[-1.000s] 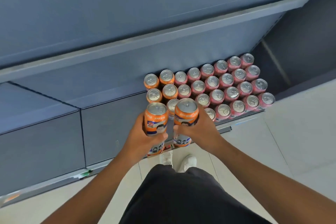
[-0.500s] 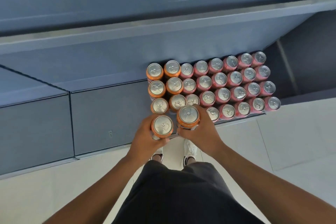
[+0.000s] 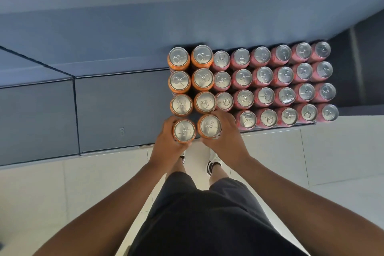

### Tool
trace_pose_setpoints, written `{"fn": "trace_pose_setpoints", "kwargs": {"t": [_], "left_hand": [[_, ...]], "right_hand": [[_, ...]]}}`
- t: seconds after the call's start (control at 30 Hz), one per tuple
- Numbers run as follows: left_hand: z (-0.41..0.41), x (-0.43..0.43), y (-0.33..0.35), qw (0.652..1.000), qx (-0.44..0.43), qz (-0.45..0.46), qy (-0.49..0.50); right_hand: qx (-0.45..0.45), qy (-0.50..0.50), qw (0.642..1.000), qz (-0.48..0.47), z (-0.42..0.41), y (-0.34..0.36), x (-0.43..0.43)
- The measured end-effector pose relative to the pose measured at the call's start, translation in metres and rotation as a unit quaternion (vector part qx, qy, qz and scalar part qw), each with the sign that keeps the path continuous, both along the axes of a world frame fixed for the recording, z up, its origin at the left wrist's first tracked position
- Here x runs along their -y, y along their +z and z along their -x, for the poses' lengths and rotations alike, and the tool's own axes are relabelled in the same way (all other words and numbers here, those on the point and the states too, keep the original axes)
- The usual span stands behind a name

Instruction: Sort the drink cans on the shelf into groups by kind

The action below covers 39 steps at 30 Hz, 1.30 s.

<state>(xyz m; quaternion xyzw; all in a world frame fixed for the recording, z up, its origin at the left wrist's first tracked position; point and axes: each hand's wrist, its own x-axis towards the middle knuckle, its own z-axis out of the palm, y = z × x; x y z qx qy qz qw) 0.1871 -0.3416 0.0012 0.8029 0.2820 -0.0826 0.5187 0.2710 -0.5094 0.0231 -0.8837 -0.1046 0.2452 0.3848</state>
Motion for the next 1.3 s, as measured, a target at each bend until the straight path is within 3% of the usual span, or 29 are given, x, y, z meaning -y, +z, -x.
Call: {"fn": "trace_pose_setpoints", "kwargs": {"t": [0.13, 0.4, 0.67, 0.87, 1.1, 1.2, 1.3], "left_hand": [[-0.003, 0.004, -0.009, 0.999, 0.002, 0.015, 0.042], [-0.003, 0.001, -0.020, 0.999, 0.004, 0.018, 0.027], [-0.003, -0.004, -0.009, 0.999, 0.004, 0.034, -0.002], [0.007, 0.009, 0.014, 0.999, 0.009, 0.006, 0.034], [0.019, 0.071, 0.066, 0.984, 0.030, -0.132, 0.112], [0.025, 0.114, 0.098, 0.977, 0.041, -0.147, 0.151], [0.027, 0.156, 0.139, 0.971, 0.104, -0.142, 0.160]], "right_hand": [[0.014, 0.010, 0.999, 0.029, 0.004, -0.006, -0.002], [0.156, 0.090, 0.972, 0.149, 0.000, -0.013, 0.002], [0.124, 0.126, 0.970, 0.165, 0.000, 0.010, 0.016], [0.153, 0.161, 0.960, 0.172, -0.005, 0.033, 0.052], [0.175, 0.181, 0.961, 0.117, -0.020, 0.055, 0.124], [0.158, 0.162, 0.973, 0.038, -0.021, 0.095, 0.166], [0.129, 0.076, 0.986, -0.073, -0.020, 0.160, 0.209]]}}
